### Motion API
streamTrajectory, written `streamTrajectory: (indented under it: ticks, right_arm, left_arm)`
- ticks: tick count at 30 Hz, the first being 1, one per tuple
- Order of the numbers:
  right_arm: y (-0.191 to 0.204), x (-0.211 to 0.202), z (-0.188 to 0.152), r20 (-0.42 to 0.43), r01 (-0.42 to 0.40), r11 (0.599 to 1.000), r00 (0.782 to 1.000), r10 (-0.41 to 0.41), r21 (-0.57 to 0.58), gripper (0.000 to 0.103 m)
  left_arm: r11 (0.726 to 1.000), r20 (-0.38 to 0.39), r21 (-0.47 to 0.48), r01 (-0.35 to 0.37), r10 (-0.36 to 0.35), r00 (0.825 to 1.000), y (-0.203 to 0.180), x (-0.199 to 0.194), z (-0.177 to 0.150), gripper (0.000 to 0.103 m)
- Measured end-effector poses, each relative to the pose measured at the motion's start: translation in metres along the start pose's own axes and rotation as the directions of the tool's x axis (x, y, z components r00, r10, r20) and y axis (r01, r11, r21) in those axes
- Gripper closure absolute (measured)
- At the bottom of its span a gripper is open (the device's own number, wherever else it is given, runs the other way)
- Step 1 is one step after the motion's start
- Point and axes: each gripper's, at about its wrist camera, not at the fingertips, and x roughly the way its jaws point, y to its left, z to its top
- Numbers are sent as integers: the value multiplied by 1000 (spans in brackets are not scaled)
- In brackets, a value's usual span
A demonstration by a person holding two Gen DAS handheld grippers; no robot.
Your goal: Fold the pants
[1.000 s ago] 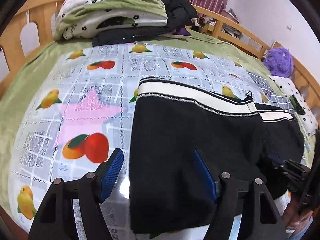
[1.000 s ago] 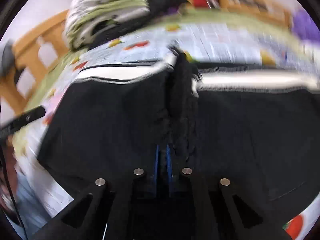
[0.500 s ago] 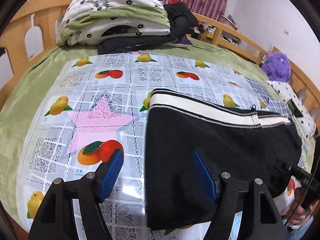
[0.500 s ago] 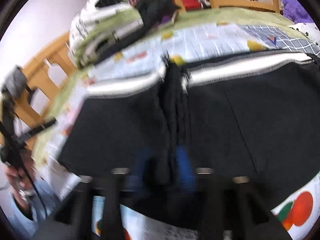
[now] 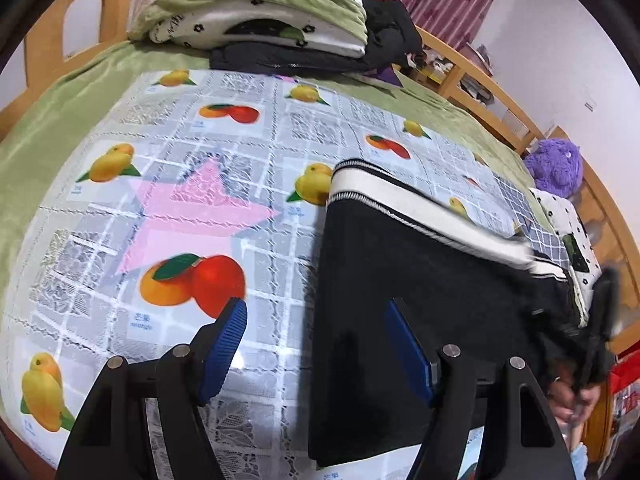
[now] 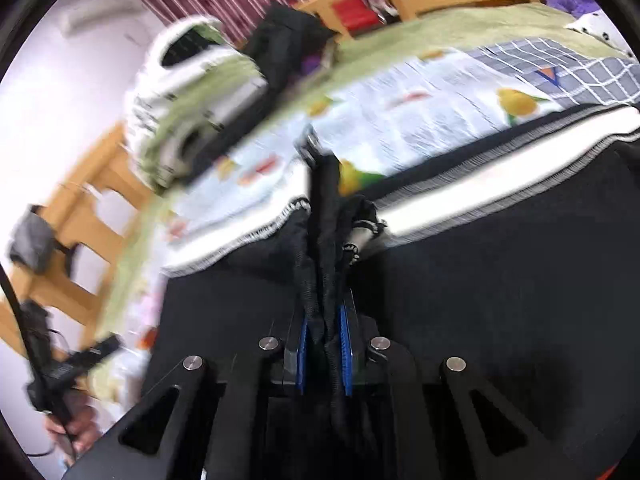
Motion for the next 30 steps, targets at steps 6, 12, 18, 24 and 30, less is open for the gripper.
streamTrajectory:
  ticks: [6, 12, 18, 24, 30]
  right_arm:
    - [5, 2, -20, -27, 46, 999, 999, -47, -12, 75]
    - [2, -59, -35, 63, 102, 994, 993, -101, -23, 65]
    - [4, -129, -67, 160, 272, 958, 953, -256, -88, 65]
    - [15, -187, -72, 238, 335, 939, 921, -309, -80, 65]
    - [-1, -210, -72, 261, 270, 962, 931, -254, -26, 44]
  left_arm:
    - [998, 26, 45, -32, 31, 999, -10, -5, -4, 33]
    - [993, 93, 114, -5, -6, 996, -26, -31, -16, 35]
    - [992, 153, 125, -13, -6, 988, -34, -66, -38, 34]
    - [997, 160, 18, 69, -71, 985, -19, -92, -57, 35]
    - [997, 146, 19, 80, -82, 986, -18, -95, -53, 35]
